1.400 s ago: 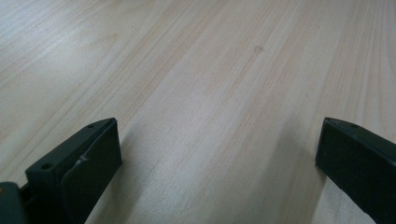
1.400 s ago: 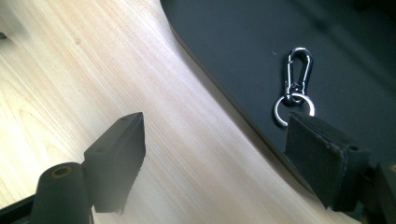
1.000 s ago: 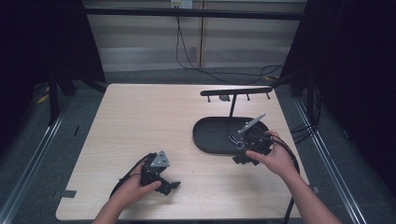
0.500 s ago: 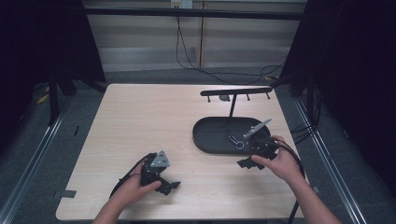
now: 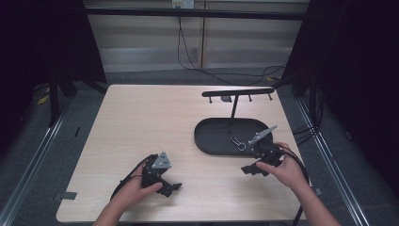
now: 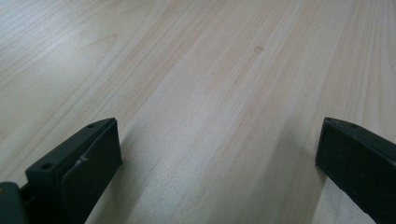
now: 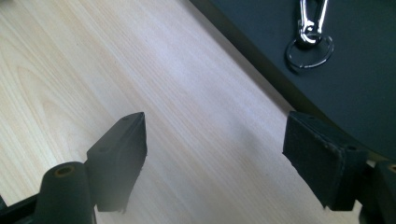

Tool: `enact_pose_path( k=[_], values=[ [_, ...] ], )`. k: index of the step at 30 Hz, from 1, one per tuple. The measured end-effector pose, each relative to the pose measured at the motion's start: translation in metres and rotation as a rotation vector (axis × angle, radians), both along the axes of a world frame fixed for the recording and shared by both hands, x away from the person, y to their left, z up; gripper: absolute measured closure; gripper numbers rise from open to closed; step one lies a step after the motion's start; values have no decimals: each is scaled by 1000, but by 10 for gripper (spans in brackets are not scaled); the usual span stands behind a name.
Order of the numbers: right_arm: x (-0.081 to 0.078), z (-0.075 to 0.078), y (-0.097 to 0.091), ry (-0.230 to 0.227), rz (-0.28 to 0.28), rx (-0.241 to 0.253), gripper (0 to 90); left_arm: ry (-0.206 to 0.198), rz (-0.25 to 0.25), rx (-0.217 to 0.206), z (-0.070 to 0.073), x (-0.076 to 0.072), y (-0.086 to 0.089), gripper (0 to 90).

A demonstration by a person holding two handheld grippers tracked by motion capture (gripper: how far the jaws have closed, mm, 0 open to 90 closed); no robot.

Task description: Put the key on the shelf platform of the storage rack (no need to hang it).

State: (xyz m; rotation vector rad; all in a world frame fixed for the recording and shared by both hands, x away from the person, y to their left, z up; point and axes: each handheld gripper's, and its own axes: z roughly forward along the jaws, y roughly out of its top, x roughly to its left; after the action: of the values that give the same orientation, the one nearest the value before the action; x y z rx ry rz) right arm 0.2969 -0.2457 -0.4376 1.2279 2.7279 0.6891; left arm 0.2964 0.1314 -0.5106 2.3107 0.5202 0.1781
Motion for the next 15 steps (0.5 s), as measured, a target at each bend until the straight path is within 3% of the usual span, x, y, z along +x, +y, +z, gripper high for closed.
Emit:
enact_pose_path(
  k=[15],
  values=[
    [-13, -13, -11, 3, -2, 0, 215, 0, 0, 0, 0, 0, 0, 0]
  ],
)
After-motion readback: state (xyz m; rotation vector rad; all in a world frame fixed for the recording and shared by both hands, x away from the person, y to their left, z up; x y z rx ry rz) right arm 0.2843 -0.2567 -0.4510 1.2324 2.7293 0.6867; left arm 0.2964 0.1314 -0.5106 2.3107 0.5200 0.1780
